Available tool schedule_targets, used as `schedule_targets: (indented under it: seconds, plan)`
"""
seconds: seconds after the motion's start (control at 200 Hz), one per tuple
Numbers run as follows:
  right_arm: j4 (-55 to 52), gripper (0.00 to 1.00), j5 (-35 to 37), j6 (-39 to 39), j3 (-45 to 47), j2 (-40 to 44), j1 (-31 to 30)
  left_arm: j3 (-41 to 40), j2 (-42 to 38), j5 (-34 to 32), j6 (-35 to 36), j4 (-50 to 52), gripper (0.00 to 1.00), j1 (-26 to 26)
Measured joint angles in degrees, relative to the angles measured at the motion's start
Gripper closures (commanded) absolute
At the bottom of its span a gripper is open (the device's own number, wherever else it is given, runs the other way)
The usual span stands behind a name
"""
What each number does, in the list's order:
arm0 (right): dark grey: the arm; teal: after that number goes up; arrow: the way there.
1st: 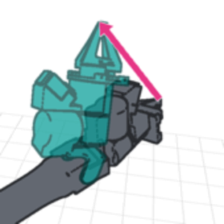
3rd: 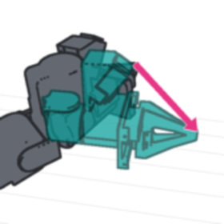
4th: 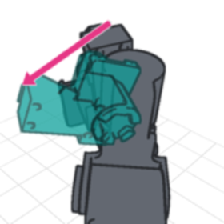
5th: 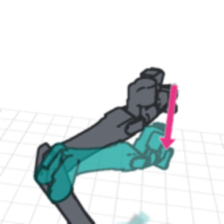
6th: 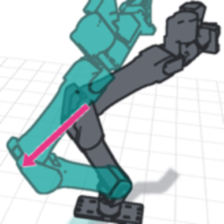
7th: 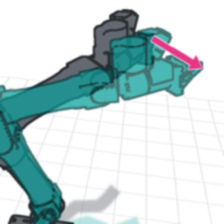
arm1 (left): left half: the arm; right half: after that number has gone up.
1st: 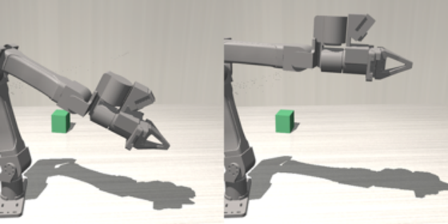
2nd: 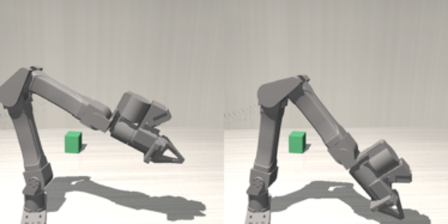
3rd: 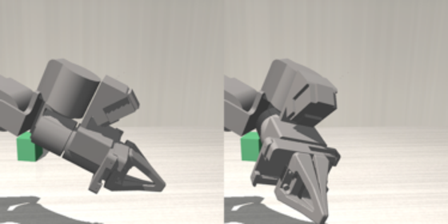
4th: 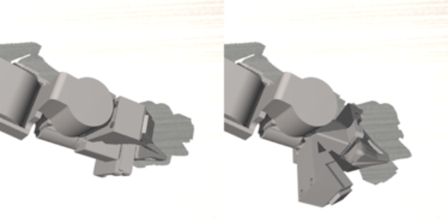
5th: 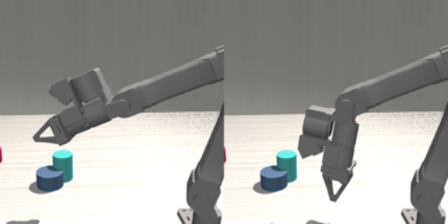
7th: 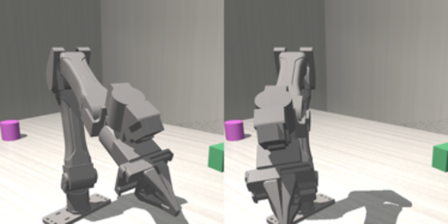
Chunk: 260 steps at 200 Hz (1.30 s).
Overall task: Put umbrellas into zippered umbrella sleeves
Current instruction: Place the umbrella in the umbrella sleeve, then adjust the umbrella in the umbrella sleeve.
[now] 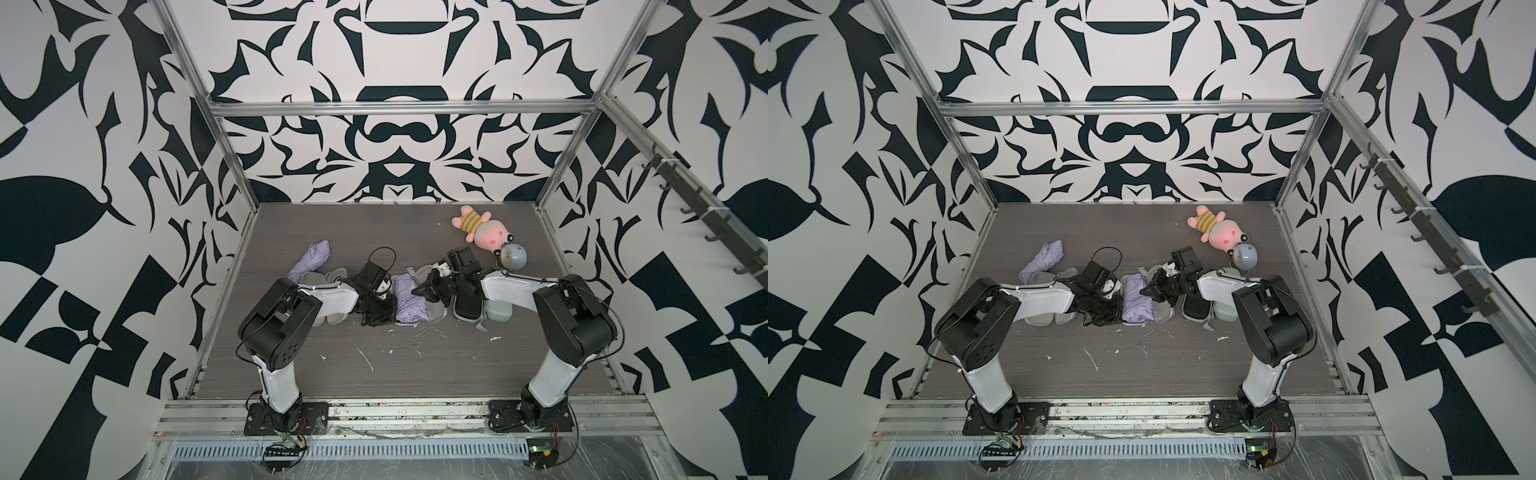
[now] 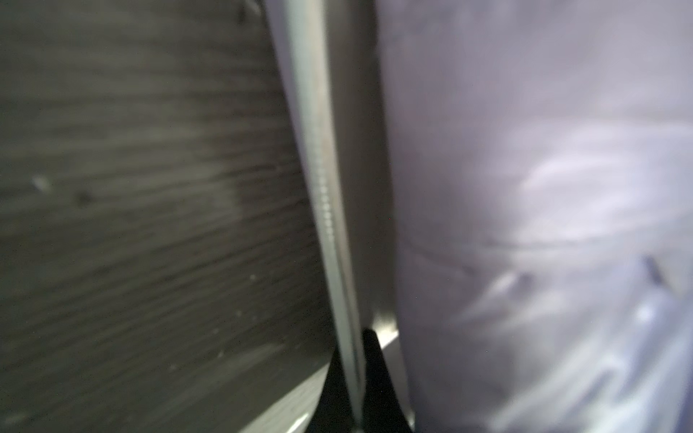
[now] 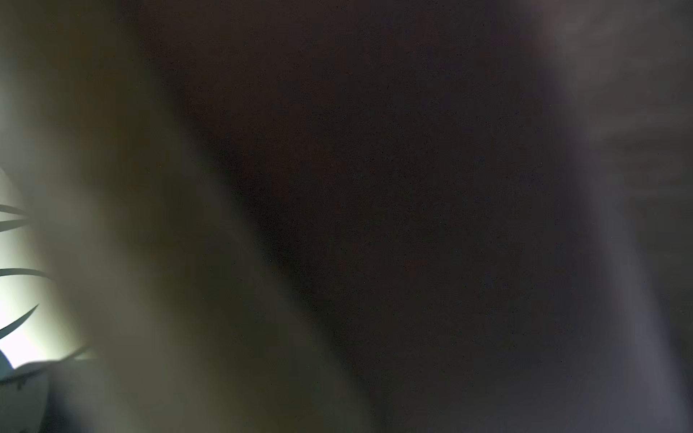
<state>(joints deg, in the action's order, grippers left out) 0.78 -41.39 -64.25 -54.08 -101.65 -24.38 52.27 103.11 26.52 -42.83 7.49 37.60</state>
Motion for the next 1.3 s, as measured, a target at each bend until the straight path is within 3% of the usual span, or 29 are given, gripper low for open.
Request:
schedule_targets:
  seconds: [0.245, 0.375, 0.515, 0.735, 0.88, 1.035, 1.18, 1.3]
  plan:
    - [-5.8, 1.0, -0.8, 7.0, -8.4, -6.4, -0.4, -0.4, -0.4, -2.2, -0.8, -1.7, 1.0, -0.9]
    - [-8.6, 0.72, 0.9, 11.5, -8.8, -7.7, -0.4, -1.7, -1.9, -3.0, -0.3, -1.1, 0.88, -1.6]
    - [-14.9, 0.53, 3.9, 17.0, -10.3, -7.9, -0.6, -3.8, -5.9, -0.9, 0.5, 1.2, 0.81, -2.8]
    - [-27.7, 0.39, 11.0, 25.6, -18.2, -4.1, -1.7, -5.9, -13.1, 2.4, 2.8, 6.9, 0.65, -5.6]
    - [-32.6, 0.32, 16.9, 28.3, -19.4, 1.9, -4.3, -5.8, -15.5, 4.5, 5.7, 10.6, 0.55, -10.3]
    - [-36.1, 0.22, 24.0, 28.9, -20.7, 2.9, -13.7, -5.5, -14.8, 4.6, 7.4, 12.3, 0.55, -14.6]
    - [-40.2, 0.18, 31.0, 29.0, -24.5, -0.7, -22.1, -5.5, -13.4, 5.8, 6.8, 11.2, 0.66, -15.1]
    - [-43.8, 0.16, 36.8, 29.8, -30.1, -5.6, -25.4, -6.4, -12.9, 7.1, 5.4, 7.9, 0.74, -15.1]
